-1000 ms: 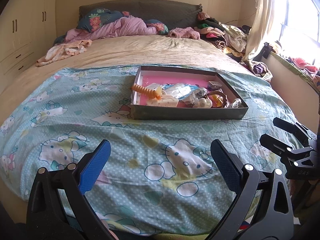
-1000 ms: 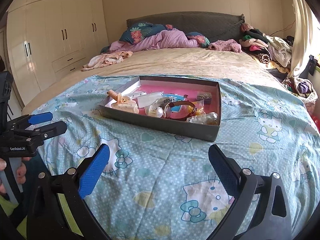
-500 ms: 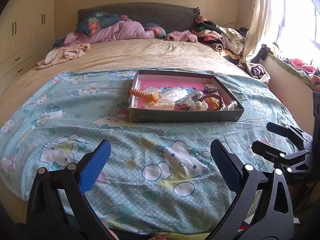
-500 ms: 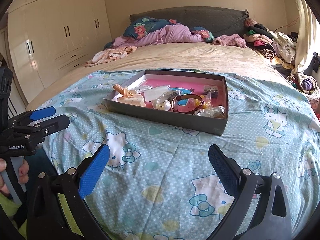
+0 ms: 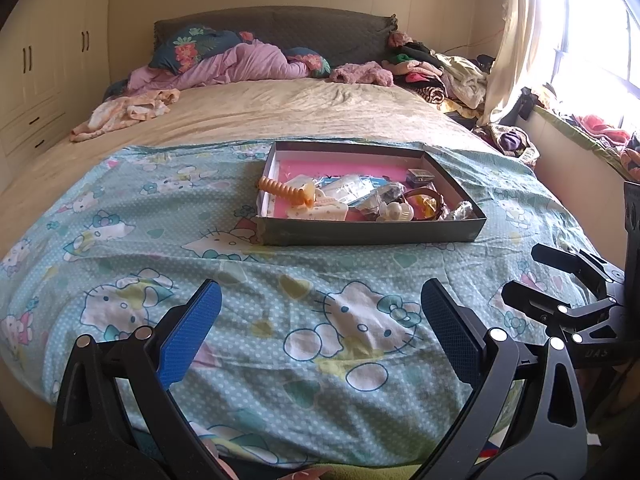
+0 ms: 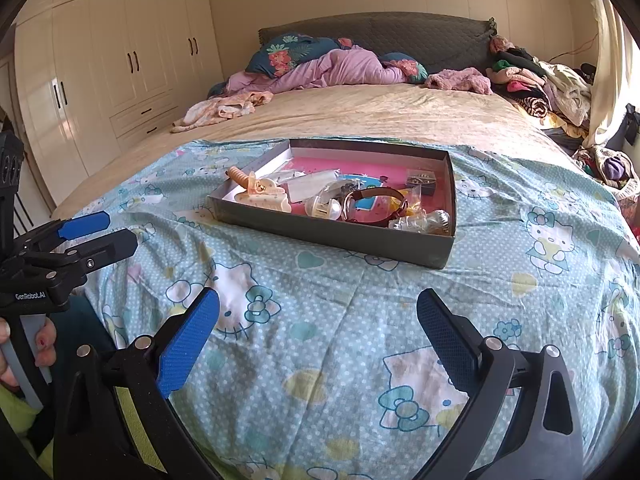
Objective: Organize jewelry
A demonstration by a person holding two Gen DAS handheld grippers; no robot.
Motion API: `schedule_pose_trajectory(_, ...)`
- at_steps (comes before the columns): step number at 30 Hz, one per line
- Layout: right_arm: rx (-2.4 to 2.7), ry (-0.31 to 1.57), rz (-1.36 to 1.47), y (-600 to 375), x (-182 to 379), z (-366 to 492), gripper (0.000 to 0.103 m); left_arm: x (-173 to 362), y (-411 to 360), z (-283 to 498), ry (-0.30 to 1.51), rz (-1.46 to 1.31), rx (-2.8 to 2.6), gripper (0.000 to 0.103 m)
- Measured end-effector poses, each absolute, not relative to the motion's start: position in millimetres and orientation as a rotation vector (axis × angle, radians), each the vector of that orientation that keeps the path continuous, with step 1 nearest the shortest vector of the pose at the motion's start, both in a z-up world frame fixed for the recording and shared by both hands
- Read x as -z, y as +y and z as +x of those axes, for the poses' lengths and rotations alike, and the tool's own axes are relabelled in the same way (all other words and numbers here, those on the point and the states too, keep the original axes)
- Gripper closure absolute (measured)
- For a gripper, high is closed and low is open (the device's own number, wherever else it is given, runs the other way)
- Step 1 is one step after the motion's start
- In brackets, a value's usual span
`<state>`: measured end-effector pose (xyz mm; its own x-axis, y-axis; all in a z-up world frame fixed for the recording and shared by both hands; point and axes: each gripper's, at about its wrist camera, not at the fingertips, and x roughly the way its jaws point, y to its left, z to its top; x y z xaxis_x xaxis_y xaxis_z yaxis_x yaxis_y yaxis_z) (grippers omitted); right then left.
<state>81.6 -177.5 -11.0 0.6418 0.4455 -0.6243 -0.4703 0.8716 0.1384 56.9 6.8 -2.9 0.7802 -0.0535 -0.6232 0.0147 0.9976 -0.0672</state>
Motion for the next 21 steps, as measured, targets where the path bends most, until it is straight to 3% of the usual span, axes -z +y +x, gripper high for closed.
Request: schedule_pose_trajectory(21,-0.519,0.694,-0.032,-179.7,8.7,80.4,0.005,6.7,10.8,56.0,0.69,-0.055,0.026,0.01)
